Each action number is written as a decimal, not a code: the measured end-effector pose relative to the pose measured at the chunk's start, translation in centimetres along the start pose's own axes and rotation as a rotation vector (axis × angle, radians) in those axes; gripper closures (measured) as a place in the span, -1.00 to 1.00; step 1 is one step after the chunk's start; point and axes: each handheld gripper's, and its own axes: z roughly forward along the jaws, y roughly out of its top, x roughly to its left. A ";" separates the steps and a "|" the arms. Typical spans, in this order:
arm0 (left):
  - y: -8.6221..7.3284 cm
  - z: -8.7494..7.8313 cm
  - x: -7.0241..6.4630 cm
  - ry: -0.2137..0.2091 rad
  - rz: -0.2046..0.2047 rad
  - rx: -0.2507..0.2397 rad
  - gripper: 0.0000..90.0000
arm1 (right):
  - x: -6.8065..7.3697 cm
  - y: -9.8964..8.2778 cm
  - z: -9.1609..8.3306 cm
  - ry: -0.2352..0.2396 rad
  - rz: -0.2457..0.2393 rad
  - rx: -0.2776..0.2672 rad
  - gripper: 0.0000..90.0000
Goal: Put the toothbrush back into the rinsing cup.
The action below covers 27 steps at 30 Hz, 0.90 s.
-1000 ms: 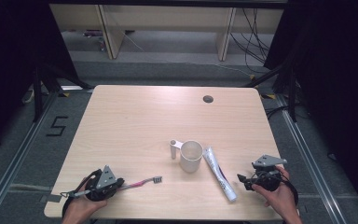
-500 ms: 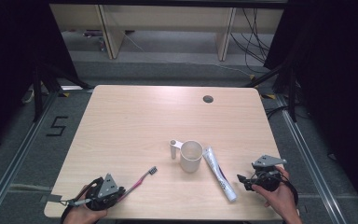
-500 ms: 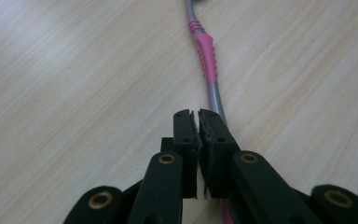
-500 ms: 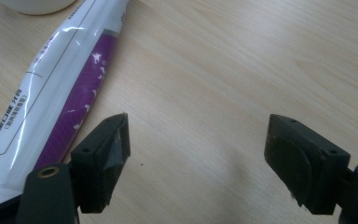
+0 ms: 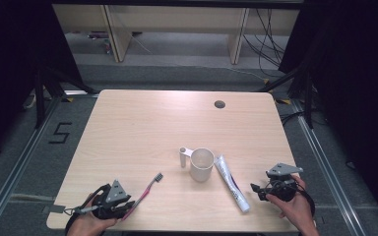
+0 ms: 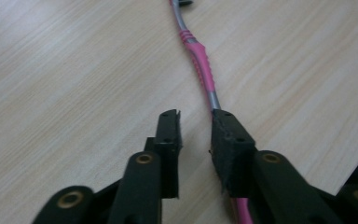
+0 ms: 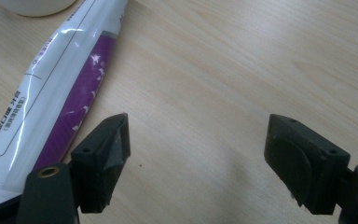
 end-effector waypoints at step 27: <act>6.3 3.5 -0.5 -0.020 0.062 0.327 0.54 | 0.2 0.0 0.0 0.002 -0.009 -0.002 -0.48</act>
